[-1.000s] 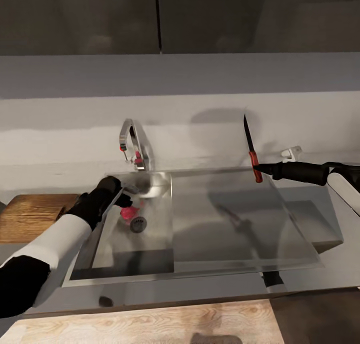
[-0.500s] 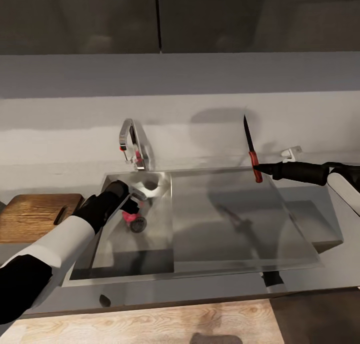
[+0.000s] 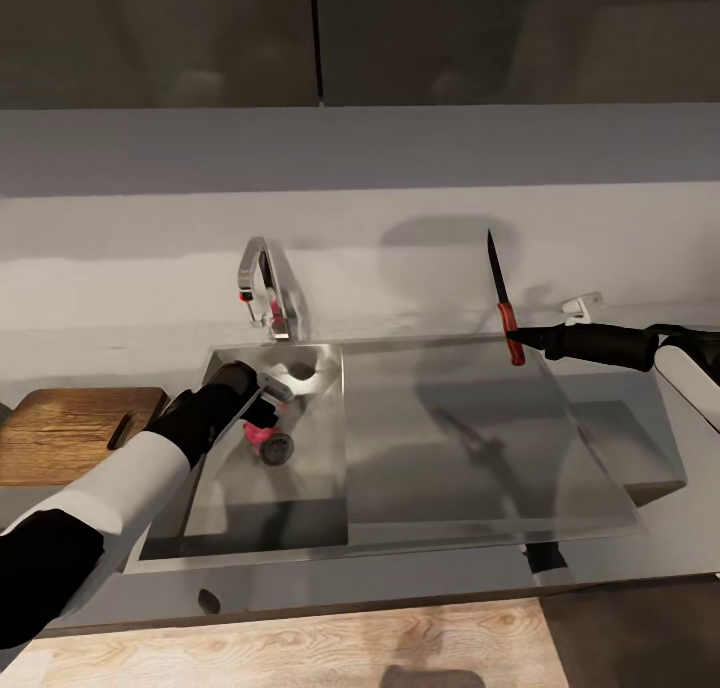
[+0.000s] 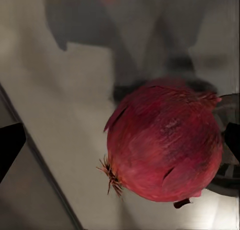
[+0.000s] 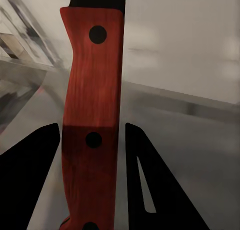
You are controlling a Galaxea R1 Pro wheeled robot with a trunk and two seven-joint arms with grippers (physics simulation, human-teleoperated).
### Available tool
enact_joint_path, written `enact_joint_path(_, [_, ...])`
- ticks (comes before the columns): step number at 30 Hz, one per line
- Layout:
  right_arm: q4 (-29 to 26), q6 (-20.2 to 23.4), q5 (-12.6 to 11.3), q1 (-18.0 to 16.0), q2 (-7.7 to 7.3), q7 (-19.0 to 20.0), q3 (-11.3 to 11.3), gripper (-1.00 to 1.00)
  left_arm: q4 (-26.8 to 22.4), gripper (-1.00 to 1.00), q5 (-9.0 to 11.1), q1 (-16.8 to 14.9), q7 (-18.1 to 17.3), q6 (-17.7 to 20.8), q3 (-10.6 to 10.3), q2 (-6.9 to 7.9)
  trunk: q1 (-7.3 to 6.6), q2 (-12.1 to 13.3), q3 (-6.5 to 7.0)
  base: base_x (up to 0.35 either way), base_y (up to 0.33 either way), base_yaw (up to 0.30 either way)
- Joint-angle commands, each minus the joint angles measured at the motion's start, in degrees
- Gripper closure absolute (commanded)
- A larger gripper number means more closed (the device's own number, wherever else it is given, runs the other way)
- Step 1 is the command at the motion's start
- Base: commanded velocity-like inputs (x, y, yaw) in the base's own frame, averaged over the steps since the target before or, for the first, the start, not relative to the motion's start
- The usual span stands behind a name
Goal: In the kitchen, take the Vidalia onion out of the sink, dice it on the chopping board with the paring knife, put the diced onion into the bowl on the countertop, then place both the paring knife and the chopping board into the sink.
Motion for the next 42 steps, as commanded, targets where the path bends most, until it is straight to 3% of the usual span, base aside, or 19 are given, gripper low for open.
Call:
enact_joint_path(1, [0.05,0.24,-0.34,-0.10,-0.06,-0.05,0.12,1.00,-0.07,-1.00,-0.07,-0.08,-2.37,0.20,-2.02,0.12,0.04,-0.12,-0.11,0.000,0.000,0.000])
enact_joint_path(5, [0.07,0.24,-0.30,-0.10,-0.05,-0.05,0.12,1.00,-0.02,-1.00,-0.07,-0.08,-5.27,0.14,-4.65,0.25,0.04,-0.12,-0.11,0.000,0.000,0.000])
enact_joint_path(9, [0.08,0.24,-0.30,-0.10,-0.05,-0.05,0.12,1.00,0.00,-1.00,-0.07,-0.08,-6.07,0.11,-5.38,0.34,0.04,-0.12,-0.11,0.000,0.000,0.000])
enact_joint_path(29, [0.08,0.24,-0.28,-0.10,-0.06,-0.05,0.12,1.00,0.50,-1.00,0.01,-0.08,-6.29,0.11,-5.54,1.93,0.04,-0.12,-0.11,0.000,0.000,0.000])
enact_joint_path(42, [0.08,0.24,-0.27,-0.10,-0.05,-0.05,0.12,1.00,0.57,-1.00,0.02,-0.08,-6.37,0.02,-5.46,2.14,0.04,-0.12,-0.30,0.000,0.000,0.000])
